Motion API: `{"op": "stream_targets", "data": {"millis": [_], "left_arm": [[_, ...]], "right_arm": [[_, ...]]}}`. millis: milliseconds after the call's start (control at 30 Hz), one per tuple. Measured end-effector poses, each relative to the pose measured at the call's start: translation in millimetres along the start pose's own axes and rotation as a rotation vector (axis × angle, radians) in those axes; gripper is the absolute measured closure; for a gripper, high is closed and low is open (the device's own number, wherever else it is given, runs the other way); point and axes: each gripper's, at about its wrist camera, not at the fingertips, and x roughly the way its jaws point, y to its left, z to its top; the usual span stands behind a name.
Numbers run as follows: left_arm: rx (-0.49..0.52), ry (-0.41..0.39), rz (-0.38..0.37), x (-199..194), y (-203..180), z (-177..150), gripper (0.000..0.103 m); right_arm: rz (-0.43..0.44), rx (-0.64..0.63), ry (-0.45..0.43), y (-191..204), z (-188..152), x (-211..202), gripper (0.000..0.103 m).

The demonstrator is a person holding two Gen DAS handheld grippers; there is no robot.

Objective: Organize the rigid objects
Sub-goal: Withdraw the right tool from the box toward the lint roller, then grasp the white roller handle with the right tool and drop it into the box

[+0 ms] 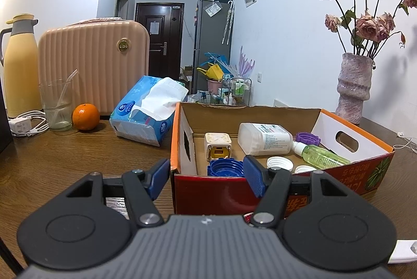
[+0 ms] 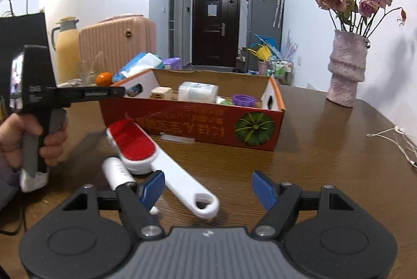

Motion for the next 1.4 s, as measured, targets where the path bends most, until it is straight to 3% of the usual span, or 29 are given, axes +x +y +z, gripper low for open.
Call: {"op": "stream_targets", "data": {"millis": [200,267,500,667,967,1167,1400], "left_arm": [[-0.001,0.000,0.000,0.0,-0.1,0.1,0.040],[-0.001,0.000,0.000,0.2,-0.4,0.1,0.040],[0.000,0.001,0.000,0.2,-0.1,0.1,0.040],[-0.002,0.000,-0.001,-0.3,0.0,-0.1,0.040],[-0.002,0.000,0.000,-0.1,0.1,-0.1,0.040],[-0.002,0.000,0.000,-0.1,0.2,-0.1,0.040],[-0.002,0.001,-0.001,-0.3,0.4,0.0,0.040]], "right_arm": [[0.142,-0.057,0.015,37.2,-1.1,17.8,0.036],[0.163,-0.098,0.042,53.6,-1.6,31.8,0.051],[0.174,-0.158,0.098,82.4,2.1,57.5,0.059],[0.172,-0.132,0.101,79.8,0.5,54.4,0.076],[0.015,-0.031,0.065,33.4,-4.9,13.7,0.076],[-0.014,-0.003,0.026,17.4,5.0,7.2,0.076],[0.027,-0.032,-0.039,5.1,70.4,31.8,0.076]]}}
